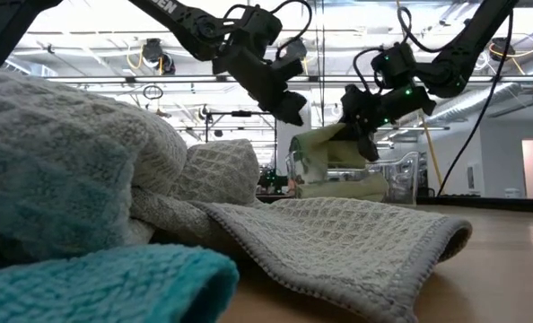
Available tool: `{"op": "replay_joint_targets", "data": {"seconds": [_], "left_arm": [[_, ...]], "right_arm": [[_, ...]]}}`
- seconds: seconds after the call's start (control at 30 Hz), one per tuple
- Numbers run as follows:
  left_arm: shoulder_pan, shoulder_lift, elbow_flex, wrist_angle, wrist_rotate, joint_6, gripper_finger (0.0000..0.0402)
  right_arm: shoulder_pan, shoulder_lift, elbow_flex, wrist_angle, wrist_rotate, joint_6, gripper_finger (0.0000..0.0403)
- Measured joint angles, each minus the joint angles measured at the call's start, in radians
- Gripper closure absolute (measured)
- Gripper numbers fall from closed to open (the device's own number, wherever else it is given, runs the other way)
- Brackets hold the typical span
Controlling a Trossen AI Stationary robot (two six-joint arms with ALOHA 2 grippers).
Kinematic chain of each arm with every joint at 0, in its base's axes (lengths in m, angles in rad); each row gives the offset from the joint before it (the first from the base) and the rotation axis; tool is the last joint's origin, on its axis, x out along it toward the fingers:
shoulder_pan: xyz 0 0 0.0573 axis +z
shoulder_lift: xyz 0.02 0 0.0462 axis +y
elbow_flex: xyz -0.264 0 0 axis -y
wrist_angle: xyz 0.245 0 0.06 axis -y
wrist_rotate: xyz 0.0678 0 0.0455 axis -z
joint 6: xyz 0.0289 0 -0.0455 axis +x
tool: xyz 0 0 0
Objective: Fold microfiber towels
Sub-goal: Put the folded light green microfiber towel into the transparent bin
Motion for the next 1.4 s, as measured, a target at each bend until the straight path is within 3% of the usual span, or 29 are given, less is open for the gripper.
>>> {"op": "replay_joint_targets", "data": {"seconds": [0.17,0.37,0.6,0.7,0.83,0.97,1.13,1.2,1.4], "left_arm": [[0.002,0.008,0.001,0.053,0.030,-0.005,0.0245],[0.034,0.018,0.001,0.046,0.180,-0.061,0.0226],[0.040,0.046,0.000,0.052,0.152,-0.002,0.0176],[0.048,0.066,0.000,0.049,0.156,0.032,0.0172],[0.053,0.079,0.002,0.088,0.115,0.062,0.0211],[0.064,0.096,0.001,0.139,0.053,0.146,0.0285],[0.065,0.097,0.001,0.139,0.151,0.233,0.0381],[0.060,0.097,0.001,0.135,0.160,0.260,0.0388],[0.077,0.097,0.001,0.137,0.127,0.282,0.0356]], "right_arm": [[0.000,0.000,0.000,0.023,-0.005,0.025,0.0378],[-0.014,0.000,0.000,0.034,-0.008,0.037,0.0378],[-0.040,0.000,0.000,0.040,-0.092,0.080,0.0378],[-0.040,0.000,0.000,0.035,-0.109,0.080,0.0378],[-0.040,0.000,0.000,-0.026,-0.110,0.062,0.0378],[-0.040,0.000,0.000,-0.076,-0.112,0.053,0.0378],[-0.040,0.000,0.000,-0.118,-0.112,-0.009,0.0378],[-0.043,0.000,0.000,-0.131,-0.112,-0.050,0.0378],[-0.057,-0.001,0.033,-0.242,-0.122,-0.107,0.0378]]}}
